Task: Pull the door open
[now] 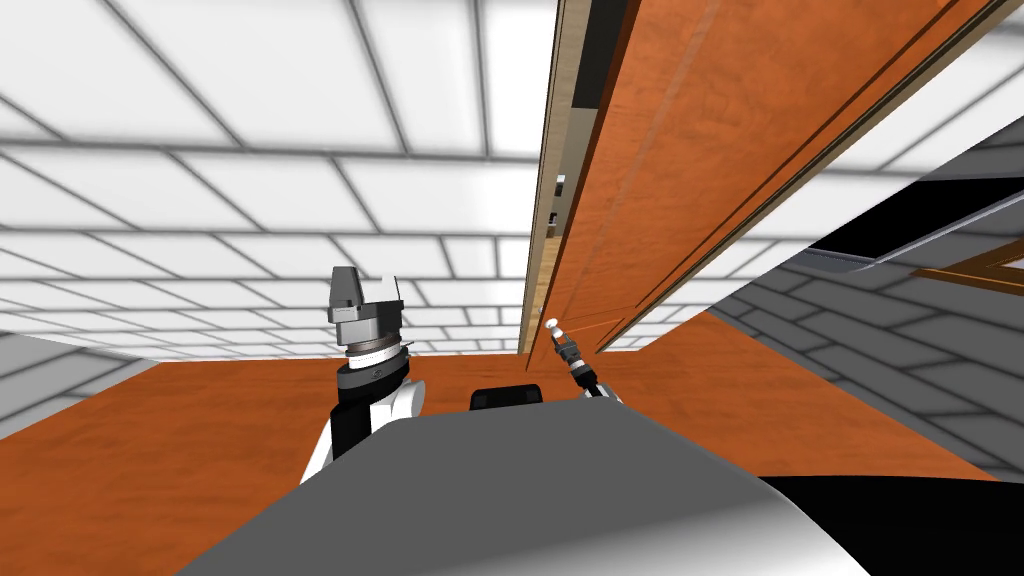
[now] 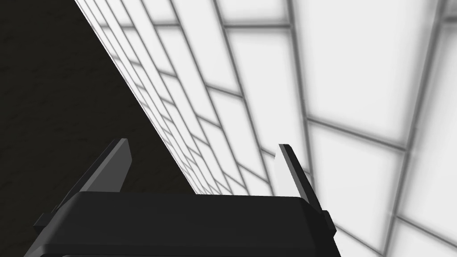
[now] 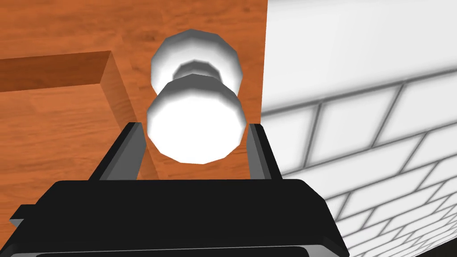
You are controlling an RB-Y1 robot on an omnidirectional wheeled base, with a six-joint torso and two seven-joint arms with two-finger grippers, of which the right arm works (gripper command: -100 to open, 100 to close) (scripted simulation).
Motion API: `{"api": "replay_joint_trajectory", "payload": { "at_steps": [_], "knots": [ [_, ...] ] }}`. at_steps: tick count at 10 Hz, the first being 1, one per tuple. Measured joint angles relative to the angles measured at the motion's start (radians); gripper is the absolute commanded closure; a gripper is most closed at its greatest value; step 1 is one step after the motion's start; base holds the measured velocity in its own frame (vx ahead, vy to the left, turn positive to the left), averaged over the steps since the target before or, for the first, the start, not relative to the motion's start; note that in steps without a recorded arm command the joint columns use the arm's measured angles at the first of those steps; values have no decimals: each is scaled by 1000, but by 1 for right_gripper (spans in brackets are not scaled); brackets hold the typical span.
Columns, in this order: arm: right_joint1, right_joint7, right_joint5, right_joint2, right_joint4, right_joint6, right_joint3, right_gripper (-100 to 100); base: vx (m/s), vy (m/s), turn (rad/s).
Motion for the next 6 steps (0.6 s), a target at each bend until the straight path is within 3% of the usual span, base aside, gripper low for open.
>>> {"api": "replay_joint_trajectory", "payload": {
  "at_steps": [6],
  "knots": [
    [-5,-154,-70,-10,6,8,3,100,-34,-7,90]
  ]
}}
